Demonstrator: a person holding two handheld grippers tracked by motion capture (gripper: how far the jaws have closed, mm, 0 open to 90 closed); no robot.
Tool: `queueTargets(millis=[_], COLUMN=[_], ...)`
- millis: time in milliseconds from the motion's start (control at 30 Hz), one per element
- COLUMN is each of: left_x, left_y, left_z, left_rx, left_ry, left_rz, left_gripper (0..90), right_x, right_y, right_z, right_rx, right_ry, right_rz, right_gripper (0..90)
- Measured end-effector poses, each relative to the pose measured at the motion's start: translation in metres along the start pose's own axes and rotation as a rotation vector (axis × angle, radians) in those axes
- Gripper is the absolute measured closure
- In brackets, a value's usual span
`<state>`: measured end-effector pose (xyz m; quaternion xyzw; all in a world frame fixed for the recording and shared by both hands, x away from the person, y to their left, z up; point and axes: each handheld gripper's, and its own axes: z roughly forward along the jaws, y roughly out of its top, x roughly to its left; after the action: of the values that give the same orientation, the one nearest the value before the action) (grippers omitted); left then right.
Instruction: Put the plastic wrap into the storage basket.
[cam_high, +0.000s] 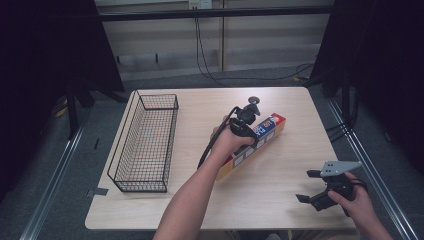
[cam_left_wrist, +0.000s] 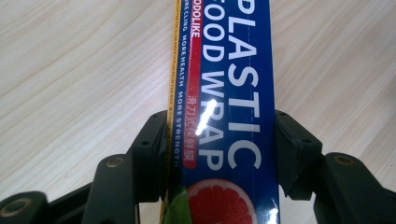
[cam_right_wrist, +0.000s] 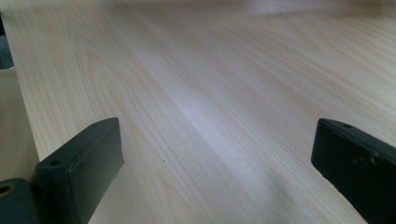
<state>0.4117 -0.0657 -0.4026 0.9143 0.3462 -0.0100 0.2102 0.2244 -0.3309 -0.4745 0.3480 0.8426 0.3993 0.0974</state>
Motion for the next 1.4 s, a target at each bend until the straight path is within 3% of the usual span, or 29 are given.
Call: queueTargets(millis=[133, 367, 767, 1133, 1400], left_x=[0.002, 0.01, 0.021, 0.029, 0.035], left_y=[-0.001, -0.005, -0.012, -0.018, -0.021], left_z=[-0.004, -0.015, -0.035, -0.05, -0.061], left_rx=[-0.006, -0.009, -0.018, -0.02, -0.025], left_ry=[0.019, 0.017, 0.061, 0.083, 0.106], left_rz=[-0.005, -0.047, -0.113, -0.144, -0.146], left_gripper=[44.8, 44.8, 44.8, 44.8, 44.7], right_x=[0.0, 0.0, 0.0, 0.0, 0.001], right_y=[0.0, 0.0, 0.001, 0.002, 0.002], right_z=[0.0, 0.0, 0.0, 0.001, 0.001], right_rx=[-0.001, 0.002, -0.005, -0.007, -0.006], right_ry=[0.001, 0.004, 0.004, -0.002, 0.001], right_rz=[-0.002, -0.002, 0.001, -0.01, 0.0], right_gripper=[1.8, 1.8, 1.8, 1.8, 1.9])
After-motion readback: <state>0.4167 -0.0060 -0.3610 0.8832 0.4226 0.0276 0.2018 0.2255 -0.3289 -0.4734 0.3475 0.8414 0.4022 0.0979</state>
